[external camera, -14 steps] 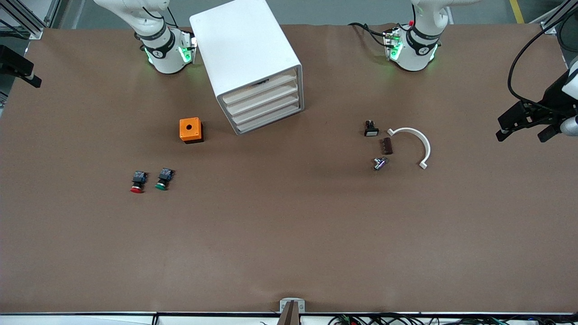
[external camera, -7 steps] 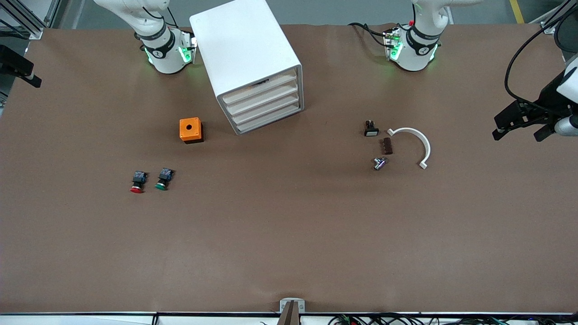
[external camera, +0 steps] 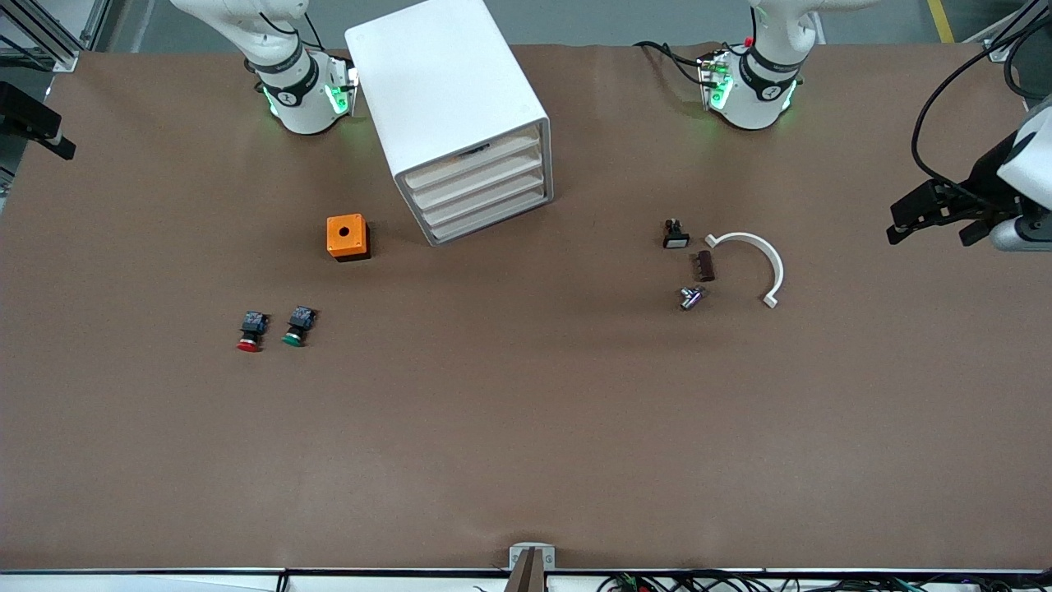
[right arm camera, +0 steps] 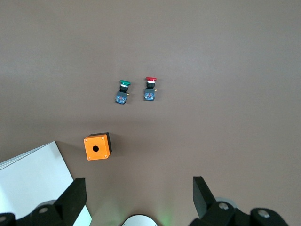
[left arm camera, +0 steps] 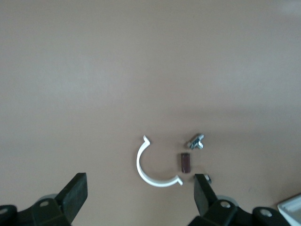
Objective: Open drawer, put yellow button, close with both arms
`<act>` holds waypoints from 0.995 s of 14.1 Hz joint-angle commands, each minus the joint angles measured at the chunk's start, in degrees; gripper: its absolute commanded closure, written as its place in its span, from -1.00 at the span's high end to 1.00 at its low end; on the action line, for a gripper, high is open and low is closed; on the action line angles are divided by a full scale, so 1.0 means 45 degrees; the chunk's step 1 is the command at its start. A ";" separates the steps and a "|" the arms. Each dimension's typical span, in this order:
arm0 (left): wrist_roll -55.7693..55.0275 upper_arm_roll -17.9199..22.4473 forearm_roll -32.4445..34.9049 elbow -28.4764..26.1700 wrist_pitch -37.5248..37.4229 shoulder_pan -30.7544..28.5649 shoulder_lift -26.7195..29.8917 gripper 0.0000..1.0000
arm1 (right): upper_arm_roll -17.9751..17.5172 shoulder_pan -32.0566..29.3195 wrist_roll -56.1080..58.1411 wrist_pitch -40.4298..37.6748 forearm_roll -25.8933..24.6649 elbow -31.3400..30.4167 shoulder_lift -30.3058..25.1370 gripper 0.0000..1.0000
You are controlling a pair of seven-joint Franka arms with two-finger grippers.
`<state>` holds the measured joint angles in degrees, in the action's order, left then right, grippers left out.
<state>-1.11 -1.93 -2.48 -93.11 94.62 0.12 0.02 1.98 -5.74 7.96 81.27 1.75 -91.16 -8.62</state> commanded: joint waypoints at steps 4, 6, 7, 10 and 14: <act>0.0227 0.0019 0.0668 0.0262 -0.1006 0.0129 -0.0122 1.00 | -0.0050 -0.0111 0.0106 0.0007 0.0001 -0.0212 -0.0310 1.00; 0.0207 0.0000 0.0668 0.0320 -0.1007 0.0149 -0.0122 1.00 | -0.0031 -0.0111 0.0106 -0.0012 0.0001 -0.0212 -0.0310 1.00; 0.0207 0.0019 0.0648 0.0340 -0.1007 0.0169 -0.0103 1.00 | -0.0031 -0.0111 0.0106 0.0007 -0.0018 -0.0212 -0.0310 1.00; 0.0110 -0.0001 0.0570 0.0340 -0.1007 0.0169 -0.0083 1.00 | -0.0031 -0.0111 0.0086 0.0027 -0.0018 -0.0212 -0.0310 1.00; 0.0012 -0.0001 0.0531 0.0359 -0.1007 0.0169 -0.0064 1.00 | -0.0070 -0.0092 0.0086 0.0046 -0.0018 -0.0192 -0.0310 1.00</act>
<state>-1.10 -1.99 -0.84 -92.10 91.22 0.50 -0.77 2.04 -5.74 7.96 81.27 1.75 -91.16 -8.67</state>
